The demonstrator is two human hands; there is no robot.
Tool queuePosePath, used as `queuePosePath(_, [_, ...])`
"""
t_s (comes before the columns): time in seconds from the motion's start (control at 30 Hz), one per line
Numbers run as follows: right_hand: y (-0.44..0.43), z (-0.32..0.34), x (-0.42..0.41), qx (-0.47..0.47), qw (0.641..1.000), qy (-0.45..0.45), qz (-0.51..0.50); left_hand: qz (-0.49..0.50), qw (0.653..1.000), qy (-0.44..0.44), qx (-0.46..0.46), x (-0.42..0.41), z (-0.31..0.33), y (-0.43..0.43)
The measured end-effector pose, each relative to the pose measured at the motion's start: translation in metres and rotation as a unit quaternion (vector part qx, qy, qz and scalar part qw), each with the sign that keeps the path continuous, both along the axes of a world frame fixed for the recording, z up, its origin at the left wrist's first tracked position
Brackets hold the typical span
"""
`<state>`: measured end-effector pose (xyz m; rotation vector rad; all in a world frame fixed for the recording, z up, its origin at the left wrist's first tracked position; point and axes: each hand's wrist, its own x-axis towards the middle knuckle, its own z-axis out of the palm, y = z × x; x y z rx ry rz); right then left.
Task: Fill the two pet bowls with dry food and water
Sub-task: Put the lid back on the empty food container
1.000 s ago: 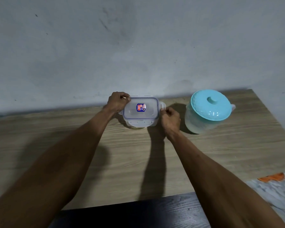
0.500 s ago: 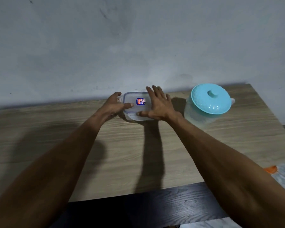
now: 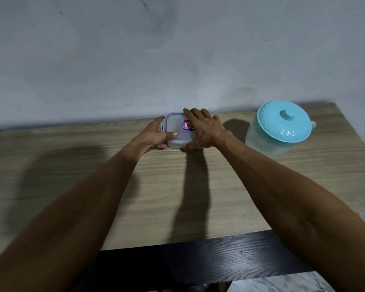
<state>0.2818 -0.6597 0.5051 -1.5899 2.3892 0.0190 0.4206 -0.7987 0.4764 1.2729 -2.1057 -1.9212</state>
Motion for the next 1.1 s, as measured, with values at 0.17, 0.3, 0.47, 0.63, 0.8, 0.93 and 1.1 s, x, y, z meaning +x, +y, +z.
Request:
queuePosePath(0.17, [-0.003, -0.001, -0.002, 0.007, 1.0, -0.003, 0.009, 0.004, 1.0, -0.006, -0.004, -0.001, -0.001, 0.0])
queuePosePath(0.3, [-0.011, 0.003, -0.005, 0.027, 1.0, -0.008, 0.012, 0.009, 1.0, -0.01, -0.019, -0.002, 0.001, 0.003])
queuePosePath(0.47, [-0.009, 0.003, -0.003, 0.023, 0.999, -0.024, 0.006, 0.012, 1.0, 0.005, -0.02, 0.0, 0.004, 0.008])
queuePosePath(0.63, [0.024, -0.02, 0.009, -0.207, 0.938, -0.168, -0.222, 0.01, 0.998, 0.043, -0.034, 0.003, 0.001, 0.012])
queuePosePath(0.8, [0.032, -0.034, 0.024, -0.281, 0.846, -0.268, -0.365, 0.015, 0.998, 0.042, -0.047, 0.004, 0.005, 0.017])
queuePosePath(0.93, [0.025, -0.029, 0.026, -0.28, 0.804, -0.312, -0.422, 0.017, 0.998, 0.017, -0.066, 0.005, 0.01, 0.022])
queuePosePath(1.1, [0.02, -0.026, 0.017, -0.27, 0.766, -0.359, -0.46, 0.015, 0.994, -0.016, -0.108, 0.006, 0.008, 0.023])
